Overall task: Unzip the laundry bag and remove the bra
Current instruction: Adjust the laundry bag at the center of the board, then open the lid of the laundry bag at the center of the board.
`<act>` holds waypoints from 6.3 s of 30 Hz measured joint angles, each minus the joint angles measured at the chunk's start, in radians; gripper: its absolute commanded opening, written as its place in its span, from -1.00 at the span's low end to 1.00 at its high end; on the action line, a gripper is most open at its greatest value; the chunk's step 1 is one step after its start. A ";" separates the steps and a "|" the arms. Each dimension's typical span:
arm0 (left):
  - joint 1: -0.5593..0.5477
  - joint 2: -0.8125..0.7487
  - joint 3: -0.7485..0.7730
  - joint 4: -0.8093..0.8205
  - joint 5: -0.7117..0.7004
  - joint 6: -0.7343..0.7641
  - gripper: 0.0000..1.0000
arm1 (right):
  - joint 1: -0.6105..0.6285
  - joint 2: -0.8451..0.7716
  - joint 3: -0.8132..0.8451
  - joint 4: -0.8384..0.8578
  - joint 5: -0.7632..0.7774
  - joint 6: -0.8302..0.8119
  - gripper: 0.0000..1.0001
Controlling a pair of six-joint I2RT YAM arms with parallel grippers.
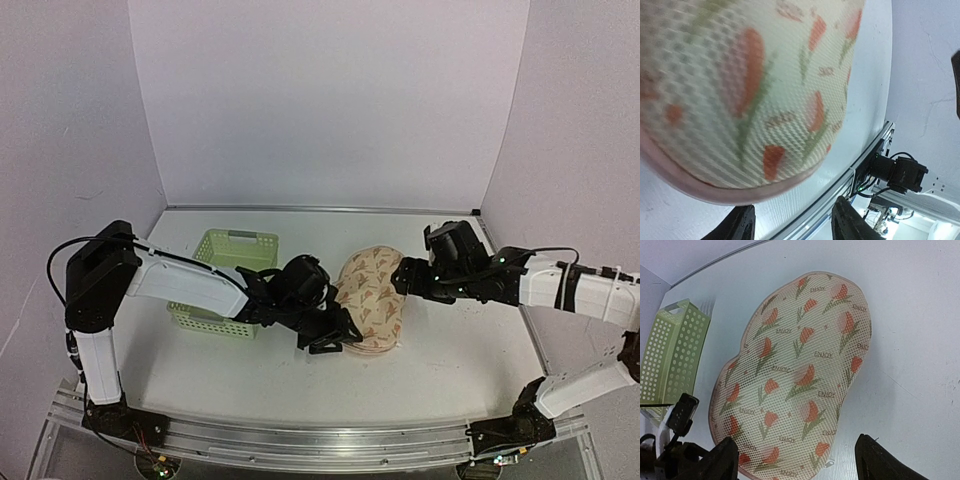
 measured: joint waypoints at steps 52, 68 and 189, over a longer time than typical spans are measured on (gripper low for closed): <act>0.297 0.388 0.724 -0.481 0.132 0.689 -0.04 | -0.050 -0.106 -0.096 -0.023 0.003 -0.025 0.61; 0.311 0.436 0.783 -0.480 0.164 0.689 -0.27 | -0.050 -0.099 -0.098 -0.022 0.001 -0.024 0.58; 0.138 0.592 1.108 -0.440 0.111 0.398 -0.16 | -0.040 -0.560 -0.209 -0.110 -0.048 -0.006 0.53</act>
